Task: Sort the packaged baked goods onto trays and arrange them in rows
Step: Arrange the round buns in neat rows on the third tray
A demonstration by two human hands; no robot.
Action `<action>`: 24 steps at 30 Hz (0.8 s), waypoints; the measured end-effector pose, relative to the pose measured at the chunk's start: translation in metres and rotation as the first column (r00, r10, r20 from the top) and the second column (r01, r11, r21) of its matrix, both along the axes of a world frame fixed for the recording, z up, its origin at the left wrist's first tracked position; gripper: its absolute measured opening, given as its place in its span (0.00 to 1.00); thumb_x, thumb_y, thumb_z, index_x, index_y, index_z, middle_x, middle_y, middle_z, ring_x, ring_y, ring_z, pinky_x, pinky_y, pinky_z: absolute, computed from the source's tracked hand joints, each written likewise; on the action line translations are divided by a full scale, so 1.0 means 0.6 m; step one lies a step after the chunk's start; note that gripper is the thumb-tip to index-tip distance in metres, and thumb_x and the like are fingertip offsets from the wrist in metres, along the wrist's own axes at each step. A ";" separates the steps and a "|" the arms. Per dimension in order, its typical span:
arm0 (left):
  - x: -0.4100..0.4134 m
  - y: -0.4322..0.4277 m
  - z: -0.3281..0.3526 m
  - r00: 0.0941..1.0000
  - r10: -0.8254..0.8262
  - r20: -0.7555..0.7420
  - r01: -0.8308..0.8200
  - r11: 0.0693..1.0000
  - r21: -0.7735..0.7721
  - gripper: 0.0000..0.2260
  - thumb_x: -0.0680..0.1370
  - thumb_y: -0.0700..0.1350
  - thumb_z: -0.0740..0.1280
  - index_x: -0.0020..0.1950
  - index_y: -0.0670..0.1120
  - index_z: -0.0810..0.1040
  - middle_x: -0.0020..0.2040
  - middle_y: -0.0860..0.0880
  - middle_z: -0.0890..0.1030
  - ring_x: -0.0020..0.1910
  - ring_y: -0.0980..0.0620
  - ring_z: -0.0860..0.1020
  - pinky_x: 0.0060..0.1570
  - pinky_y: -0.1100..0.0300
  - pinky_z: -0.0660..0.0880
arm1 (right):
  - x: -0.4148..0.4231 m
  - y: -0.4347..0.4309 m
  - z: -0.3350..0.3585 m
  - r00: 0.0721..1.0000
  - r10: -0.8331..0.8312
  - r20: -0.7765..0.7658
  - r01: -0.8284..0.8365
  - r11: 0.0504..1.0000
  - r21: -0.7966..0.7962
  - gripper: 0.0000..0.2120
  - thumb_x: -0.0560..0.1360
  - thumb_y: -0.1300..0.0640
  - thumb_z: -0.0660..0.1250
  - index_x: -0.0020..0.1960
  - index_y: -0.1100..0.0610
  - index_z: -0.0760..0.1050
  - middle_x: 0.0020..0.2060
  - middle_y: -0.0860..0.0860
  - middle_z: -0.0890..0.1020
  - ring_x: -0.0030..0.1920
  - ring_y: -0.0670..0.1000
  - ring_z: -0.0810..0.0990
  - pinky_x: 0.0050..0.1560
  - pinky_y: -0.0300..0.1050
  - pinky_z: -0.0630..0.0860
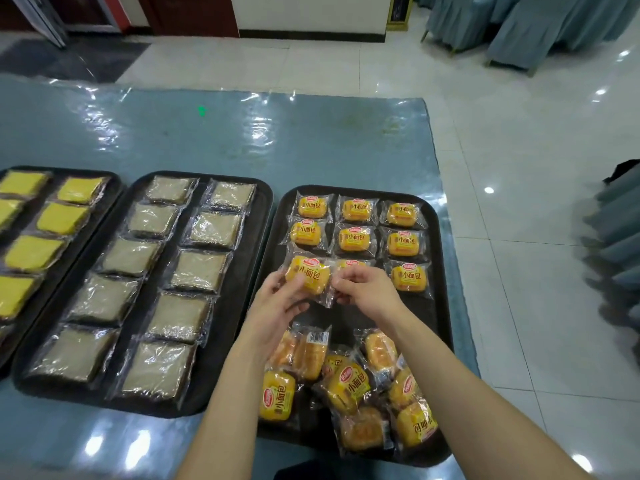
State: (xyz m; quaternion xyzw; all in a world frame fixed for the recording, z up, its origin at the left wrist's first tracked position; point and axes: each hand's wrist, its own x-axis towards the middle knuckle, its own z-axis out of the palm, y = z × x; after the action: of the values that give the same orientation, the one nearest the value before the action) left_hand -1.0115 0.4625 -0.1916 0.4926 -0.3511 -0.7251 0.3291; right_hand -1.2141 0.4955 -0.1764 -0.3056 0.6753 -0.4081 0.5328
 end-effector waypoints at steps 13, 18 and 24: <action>0.058 -0.068 -0.031 0.930 0.117 0.349 -0.104 0.993 -0.058 0.07 0.79 0.48 0.79 0.56 0.50 0.89 0.50 0.50 0.90 0.53 0.49 0.89 0.55 0.50 0.86 | 0.057 -0.024 -0.048 0.971 0.067 -0.229 -0.052 0.996 0.070 0.10 0.79 0.65 0.77 0.52 0.53 0.79 0.47 0.52 0.87 0.42 0.50 0.89 0.46 0.49 0.88; 0.078 -0.108 -0.061 0.910 0.032 0.413 -0.029 0.999 -0.014 0.08 0.79 0.52 0.79 0.55 0.51 0.90 0.48 0.49 0.91 0.54 0.46 0.88 0.50 0.52 0.81 | 0.065 -0.043 -0.071 0.939 0.026 -0.343 -0.003 0.998 0.069 0.14 0.80 0.61 0.77 0.58 0.49 0.76 0.46 0.48 0.87 0.44 0.48 0.88 0.48 0.52 0.88; 0.067 -0.148 -0.095 0.791 0.124 0.599 -0.049 0.989 -0.141 0.04 0.77 0.52 0.81 0.47 0.53 0.91 0.45 0.54 0.90 0.52 0.51 0.86 0.59 0.48 0.83 | 0.062 -0.063 -0.073 0.886 0.004 -0.463 0.018 0.999 0.044 0.19 0.81 0.59 0.76 0.65 0.47 0.72 0.42 0.46 0.87 0.41 0.44 0.87 0.49 0.48 0.87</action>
State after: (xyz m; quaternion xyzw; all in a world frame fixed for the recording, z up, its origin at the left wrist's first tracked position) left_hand -0.9714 0.3737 -0.2489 0.6939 -0.4569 -0.4916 0.2609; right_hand -1.1769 0.4579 -0.2201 -0.3792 0.7933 -0.3095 0.3622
